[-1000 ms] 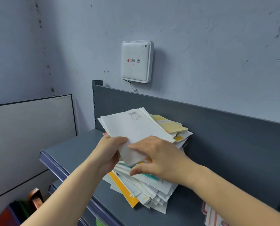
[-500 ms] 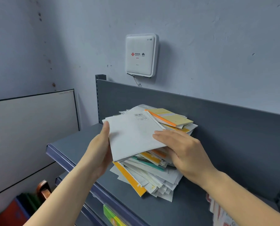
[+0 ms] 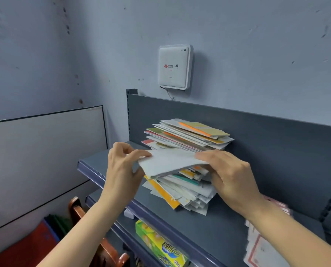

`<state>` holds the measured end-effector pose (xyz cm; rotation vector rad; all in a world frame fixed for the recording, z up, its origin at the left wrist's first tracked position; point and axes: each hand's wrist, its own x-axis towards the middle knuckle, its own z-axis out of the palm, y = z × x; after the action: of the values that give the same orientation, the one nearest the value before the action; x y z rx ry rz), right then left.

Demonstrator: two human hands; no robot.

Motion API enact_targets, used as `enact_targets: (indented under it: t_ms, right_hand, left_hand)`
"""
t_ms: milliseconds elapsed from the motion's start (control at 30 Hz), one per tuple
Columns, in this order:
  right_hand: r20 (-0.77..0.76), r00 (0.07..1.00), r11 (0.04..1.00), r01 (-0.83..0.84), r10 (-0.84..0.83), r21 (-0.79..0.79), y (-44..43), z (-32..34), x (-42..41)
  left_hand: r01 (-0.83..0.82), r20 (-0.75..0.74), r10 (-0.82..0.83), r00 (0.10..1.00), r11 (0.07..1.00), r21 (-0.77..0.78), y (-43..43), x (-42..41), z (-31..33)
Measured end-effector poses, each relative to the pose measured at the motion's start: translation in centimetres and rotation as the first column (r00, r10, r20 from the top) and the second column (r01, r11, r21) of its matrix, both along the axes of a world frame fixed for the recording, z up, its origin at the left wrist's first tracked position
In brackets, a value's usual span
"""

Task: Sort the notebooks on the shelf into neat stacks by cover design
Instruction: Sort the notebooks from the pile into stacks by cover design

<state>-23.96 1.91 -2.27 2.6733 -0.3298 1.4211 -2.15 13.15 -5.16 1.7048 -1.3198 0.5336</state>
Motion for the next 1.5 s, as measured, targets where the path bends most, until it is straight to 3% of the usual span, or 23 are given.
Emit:
enact_targets:
  t_ms: [67,133,233,300,400,467,533,600,700,867,967,1167,1333,1500]
  right_hand:
    - [0.041,0.999,0.994,0.007,-0.012,0.113,0.7,0.0,-2.0]
    - [0.080,0.997,0.967,-0.002,-0.019,0.254,1.3,-0.2,-5.0]
    - [0.171,0.985,0.853,-0.060,-0.034,0.518,2.7,-0.7,-11.6]
    - [0.257,0.957,0.707,-0.090,-0.134,0.702,3.4,-1.3,-16.4]
    - [0.320,0.904,0.386,-0.197,-0.285,0.901,4.4,-2.7,-23.2]
    - [0.286,0.905,0.201,-0.230,-0.316,0.952,5.7,-4.0,-27.5]
    - [0.204,0.930,0.096,-0.183,-0.304,0.978,7.6,-5.4,-30.9]
    - [0.177,0.931,0.065,-0.165,-0.318,0.984,9.3,-6.6,-33.9]
    - [0.199,0.864,0.109,-0.167,-0.463,0.980,9.6,-7.9,-39.2]
    - [0.190,0.697,0.132,-0.136,-0.692,0.982,9.0,-9.0,-48.0]
    - [0.153,0.646,0.103,-0.114,-0.748,0.988,8.3,-9.7,-52.3]
    - [0.043,0.572,0.013,-0.057,-0.819,0.998,5.8,-10.8,-58.7]
    - [-0.014,0.527,-0.058,-0.067,-0.850,0.996,3.3,-11.5,-61.8]
    - [-0.023,0.427,-0.062,-0.078,-0.904,0.995,1.5,-12.1,-64.0]
  left_hand:
    - [0.069,-0.016,-0.069,0.998,0.997,0.032,1.1,-2.1,0.4]
    - [0.173,-0.142,-0.155,0.978,0.977,0.126,2.1,-5.4,0.4]
    - [0.247,-0.296,-0.182,0.938,0.948,0.200,3.2,-12.2,0.1]
    - [0.293,-0.397,-0.190,0.898,0.931,0.219,3.5,-17.1,-0.4]
    - [0.394,-0.547,-0.207,0.811,0.884,0.250,3.6,-24.5,-1.2]
    - [0.466,-0.656,-0.228,0.719,0.859,0.212,3.5,-29.1,-1.8]
    - [0.520,-0.752,-0.225,0.619,0.836,0.178,3.2,-33.1,-2.5]
    - [0.574,-0.839,-0.216,0.499,0.808,0.133,2.7,-36.8,-3.1]
    - [0.670,-0.913,-0.197,0.358,0.735,0.105,1.1,-42.4,-3.8]
    - [0.864,-0.992,-0.118,0.053,0.503,-0.014,-1.6,-49.5,-4.7]
    - [0.912,-0.992,-0.122,0.042,0.410,-0.012,-3.7,-52.9,-5.5]
    - [0.934,-0.991,-0.126,0.050,0.357,0.002,-9.0,-58.5,-6.8]
    - [0.969,-0.995,-0.097,-0.001,0.245,-0.025,-13.0,-61.8,-8.0]
    - [0.986,-0.997,-0.043,-0.071,0.146,-0.076,-15.8,-65.0,-9.4]
